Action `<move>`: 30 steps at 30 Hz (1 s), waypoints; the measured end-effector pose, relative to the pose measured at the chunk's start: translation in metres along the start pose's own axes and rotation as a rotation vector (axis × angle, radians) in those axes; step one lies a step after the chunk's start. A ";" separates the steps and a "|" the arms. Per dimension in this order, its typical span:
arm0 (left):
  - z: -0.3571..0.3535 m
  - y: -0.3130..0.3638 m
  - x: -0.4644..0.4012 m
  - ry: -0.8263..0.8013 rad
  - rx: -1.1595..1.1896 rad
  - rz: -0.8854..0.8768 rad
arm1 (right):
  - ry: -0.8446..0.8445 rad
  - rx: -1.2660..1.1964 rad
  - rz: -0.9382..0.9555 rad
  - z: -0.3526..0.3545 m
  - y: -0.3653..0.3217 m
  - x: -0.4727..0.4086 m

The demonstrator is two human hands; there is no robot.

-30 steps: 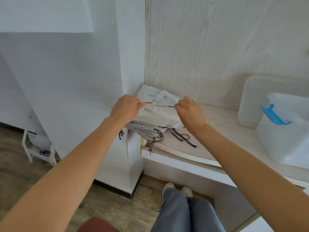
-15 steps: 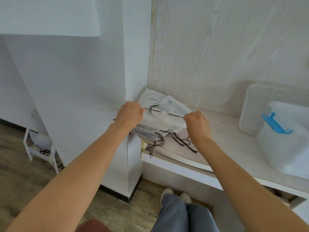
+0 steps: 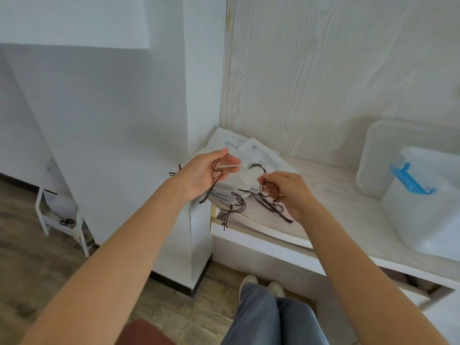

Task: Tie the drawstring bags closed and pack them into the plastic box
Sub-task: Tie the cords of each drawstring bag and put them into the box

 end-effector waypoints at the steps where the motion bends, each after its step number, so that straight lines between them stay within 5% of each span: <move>1: -0.005 -0.001 0.001 -0.030 0.062 0.003 | -0.065 -0.108 0.001 -0.004 -0.002 0.002; 6: -0.029 -0.008 -0.003 -0.110 0.354 -0.022 | -0.227 -0.454 -0.002 -0.014 -0.015 0.005; 14: -0.043 -0.014 -0.012 -0.057 0.235 -0.080 | -0.314 -0.583 0.088 -0.025 -0.027 0.010; 26: -0.054 -0.010 -0.010 -0.109 0.040 -0.087 | -0.287 -0.310 0.195 -0.014 -0.033 0.015; 30: -0.053 -0.008 -0.009 -0.074 -0.072 -0.131 | -0.201 0.006 0.252 -0.001 -0.034 0.012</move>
Point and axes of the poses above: each hand's wrist, its own x-axis away from the middle knuckle, its own z-axis out of the back of the hand, y = z × x, the point moved 4 cm from there along -x, towards the middle knuckle, and after that the axes turned 15 degrees about x, right-handed, at the moved point
